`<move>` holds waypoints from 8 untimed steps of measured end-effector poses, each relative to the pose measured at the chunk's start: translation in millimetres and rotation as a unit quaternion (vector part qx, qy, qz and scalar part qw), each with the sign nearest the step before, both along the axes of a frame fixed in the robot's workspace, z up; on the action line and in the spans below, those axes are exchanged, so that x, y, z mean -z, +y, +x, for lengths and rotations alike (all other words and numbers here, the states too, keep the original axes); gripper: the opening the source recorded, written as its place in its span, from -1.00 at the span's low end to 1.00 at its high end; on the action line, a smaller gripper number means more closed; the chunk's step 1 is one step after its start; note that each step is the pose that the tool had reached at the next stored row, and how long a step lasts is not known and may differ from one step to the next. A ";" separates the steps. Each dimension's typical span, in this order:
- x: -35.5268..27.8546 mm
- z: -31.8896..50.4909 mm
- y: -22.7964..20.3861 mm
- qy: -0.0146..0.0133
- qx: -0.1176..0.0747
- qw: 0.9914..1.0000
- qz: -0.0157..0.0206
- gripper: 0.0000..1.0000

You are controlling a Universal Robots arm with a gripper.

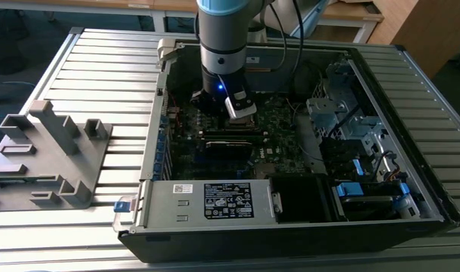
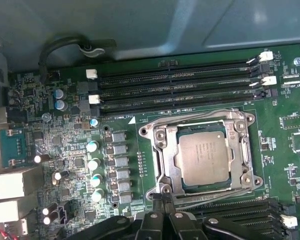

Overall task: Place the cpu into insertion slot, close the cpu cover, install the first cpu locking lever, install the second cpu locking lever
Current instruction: 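Install the second cpu locking lever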

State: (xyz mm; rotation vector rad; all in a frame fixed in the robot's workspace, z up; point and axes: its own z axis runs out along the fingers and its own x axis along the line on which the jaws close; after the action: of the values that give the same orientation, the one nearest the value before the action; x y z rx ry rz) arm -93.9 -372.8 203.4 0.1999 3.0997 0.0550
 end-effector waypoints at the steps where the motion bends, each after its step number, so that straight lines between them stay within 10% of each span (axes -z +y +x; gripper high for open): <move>1: 0.3 0.0 0.0 0.000 0.000 1.000 0.002 -0.80; 8: 4.1 -2.2 0.0 0.000 0.000 1.000 0.007 -0.80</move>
State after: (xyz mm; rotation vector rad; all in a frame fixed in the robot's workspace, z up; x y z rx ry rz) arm -96.1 -372.8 199.3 0.2004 3.1001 0.0753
